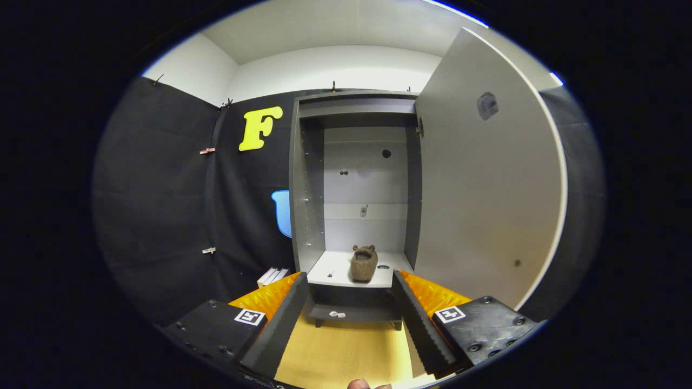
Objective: Open the shoe cabinet door, grab the shoes and put them into the shoe cabinet, then close the shoe cabinet door.
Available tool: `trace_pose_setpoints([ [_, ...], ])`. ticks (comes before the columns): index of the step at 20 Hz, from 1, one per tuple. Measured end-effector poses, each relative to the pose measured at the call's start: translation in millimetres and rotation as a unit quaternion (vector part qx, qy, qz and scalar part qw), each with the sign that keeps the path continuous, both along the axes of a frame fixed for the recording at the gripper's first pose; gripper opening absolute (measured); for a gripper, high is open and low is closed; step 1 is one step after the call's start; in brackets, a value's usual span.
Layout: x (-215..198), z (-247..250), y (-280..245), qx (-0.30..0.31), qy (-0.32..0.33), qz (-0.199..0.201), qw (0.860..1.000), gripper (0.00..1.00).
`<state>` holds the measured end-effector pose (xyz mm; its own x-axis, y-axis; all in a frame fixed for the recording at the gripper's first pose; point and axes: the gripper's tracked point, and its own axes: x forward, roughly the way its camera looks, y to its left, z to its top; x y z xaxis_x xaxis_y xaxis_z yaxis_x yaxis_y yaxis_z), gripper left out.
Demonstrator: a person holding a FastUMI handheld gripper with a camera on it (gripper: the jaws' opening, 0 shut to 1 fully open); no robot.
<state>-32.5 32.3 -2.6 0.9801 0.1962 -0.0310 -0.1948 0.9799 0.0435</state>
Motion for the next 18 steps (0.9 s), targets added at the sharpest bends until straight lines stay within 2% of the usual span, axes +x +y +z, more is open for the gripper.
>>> trace_pose_setpoints([
  [4, -30, -2, -49, 0.031, 0.021, -0.015, 0.999, 0.98],
  [10, -53, 0, -157, 0.031, 0.017, -0.09, 0.995, 0.98],
  [12, -52, 1, -183, 0.035, 0.012, -0.106, 0.994, 0.98],
  [15, -32, -8, -214, 0.038, 0.006, -0.112, 0.993, 0.99],
  [18, -13, -20, -247, 0.028, 0.007, -0.134, 0.991, 0.99],
])
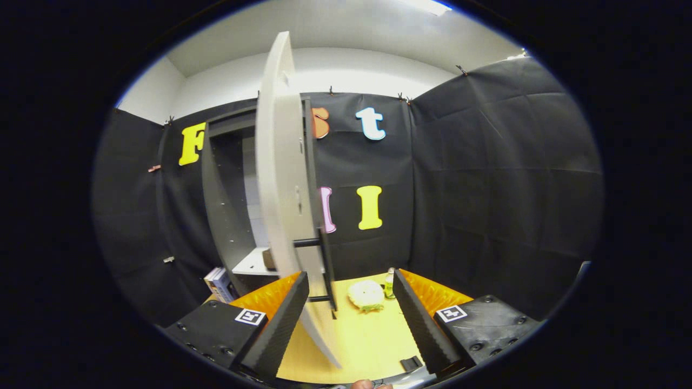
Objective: Open the shoe cabinet door, grab the shoes and put them into the shoe cabinet, then close the shoe cabinet door.
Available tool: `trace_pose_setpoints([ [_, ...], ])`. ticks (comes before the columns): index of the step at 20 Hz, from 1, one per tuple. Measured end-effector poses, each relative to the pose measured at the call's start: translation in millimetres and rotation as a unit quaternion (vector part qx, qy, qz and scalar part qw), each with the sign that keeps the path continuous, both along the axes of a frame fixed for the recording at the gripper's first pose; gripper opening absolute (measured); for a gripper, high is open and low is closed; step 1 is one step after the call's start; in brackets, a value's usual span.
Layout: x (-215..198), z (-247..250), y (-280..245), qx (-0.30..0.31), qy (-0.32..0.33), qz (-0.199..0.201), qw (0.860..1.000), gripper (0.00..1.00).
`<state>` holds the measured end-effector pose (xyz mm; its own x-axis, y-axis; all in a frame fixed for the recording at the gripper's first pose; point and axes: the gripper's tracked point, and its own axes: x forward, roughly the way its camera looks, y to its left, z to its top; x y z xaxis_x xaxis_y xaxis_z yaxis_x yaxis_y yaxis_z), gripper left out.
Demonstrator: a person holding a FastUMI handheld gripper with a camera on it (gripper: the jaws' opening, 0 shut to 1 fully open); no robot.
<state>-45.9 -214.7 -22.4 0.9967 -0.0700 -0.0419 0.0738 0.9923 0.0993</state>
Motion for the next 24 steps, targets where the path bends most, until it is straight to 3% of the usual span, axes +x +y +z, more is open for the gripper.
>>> trace_pose_setpoints([
  [7, 37, -3, -12, -0.019, -0.006, -0.003, 1.0, 0.98],
  [15, 31, -5, 9, -0.01, -0.006, -0.019, 1.0, 0.99],
  [24, 28, -6, 68, -0.003, -0.006, -0.002, 1.0, 0.99],
])
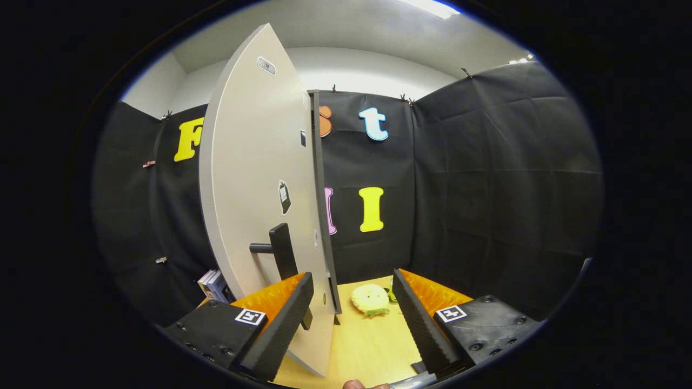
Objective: Open the shoe cabinet door, grab the shoes and put them into the shoe cabinet, then close the shoe cabinet door.
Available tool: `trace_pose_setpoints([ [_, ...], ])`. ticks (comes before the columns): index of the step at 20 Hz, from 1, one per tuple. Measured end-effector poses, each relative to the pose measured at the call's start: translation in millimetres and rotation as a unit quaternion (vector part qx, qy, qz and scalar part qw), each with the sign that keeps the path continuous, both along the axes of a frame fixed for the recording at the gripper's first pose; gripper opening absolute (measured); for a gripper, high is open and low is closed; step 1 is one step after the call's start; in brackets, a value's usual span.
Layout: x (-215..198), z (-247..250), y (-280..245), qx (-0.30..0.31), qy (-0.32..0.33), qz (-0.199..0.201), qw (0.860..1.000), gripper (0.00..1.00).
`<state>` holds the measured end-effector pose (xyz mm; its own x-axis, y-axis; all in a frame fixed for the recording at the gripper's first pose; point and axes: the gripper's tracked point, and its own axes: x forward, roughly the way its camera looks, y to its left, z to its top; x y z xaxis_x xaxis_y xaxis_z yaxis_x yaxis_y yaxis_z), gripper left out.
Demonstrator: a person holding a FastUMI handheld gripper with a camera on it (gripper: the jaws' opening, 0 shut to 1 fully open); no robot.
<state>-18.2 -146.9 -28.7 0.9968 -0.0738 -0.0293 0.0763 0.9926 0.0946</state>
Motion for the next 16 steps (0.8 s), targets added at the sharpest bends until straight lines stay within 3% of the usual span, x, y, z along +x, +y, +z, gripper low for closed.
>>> trace_pose_setpoints([
  [16, 27, -7, 100, 0.054, 0.026, 0.048, 0.997, 0.98],
])
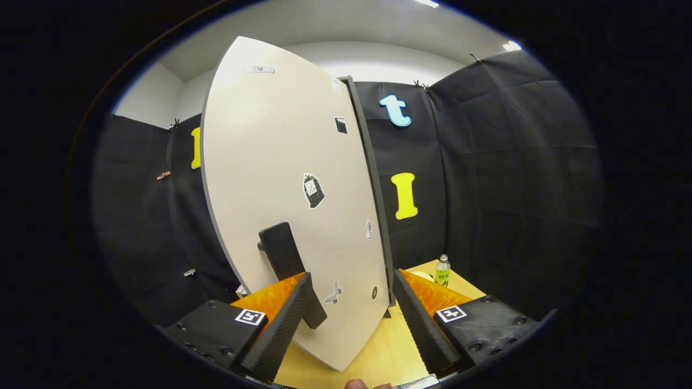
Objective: Open the shoe cabinet door, grab the shoes and put them into the shoe cabinet, then close the shoe cabinet door.
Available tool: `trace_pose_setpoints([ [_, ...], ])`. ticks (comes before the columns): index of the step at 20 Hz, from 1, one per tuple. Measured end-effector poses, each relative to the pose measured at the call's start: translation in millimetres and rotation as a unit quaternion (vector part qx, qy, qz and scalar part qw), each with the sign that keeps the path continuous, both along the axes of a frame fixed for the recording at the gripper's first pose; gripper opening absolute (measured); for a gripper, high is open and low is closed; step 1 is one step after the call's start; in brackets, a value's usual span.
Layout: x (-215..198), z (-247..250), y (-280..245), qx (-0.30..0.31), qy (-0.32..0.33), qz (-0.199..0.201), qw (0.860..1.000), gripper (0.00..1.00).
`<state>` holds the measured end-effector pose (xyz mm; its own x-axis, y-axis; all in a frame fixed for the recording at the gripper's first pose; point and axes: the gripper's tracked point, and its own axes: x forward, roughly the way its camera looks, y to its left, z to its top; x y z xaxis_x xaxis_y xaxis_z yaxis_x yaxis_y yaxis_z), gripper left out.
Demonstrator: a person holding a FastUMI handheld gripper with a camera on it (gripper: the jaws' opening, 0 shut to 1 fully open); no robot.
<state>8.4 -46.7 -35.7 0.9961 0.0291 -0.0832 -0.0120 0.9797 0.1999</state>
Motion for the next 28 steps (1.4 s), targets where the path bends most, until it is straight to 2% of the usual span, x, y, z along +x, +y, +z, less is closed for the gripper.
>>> trace_pose_setpoints([
  [12, 32, -11, 71, -0.041, 0.012, 0.069, 0.997, 0.99],
  [21, 28, -6, 70, -0.068, -0.004, 0.056, 0.996, 0.99],
  [28, 23, -5, 68, -0.063, -0.003, 0.047, 0.997, 0.99],
])
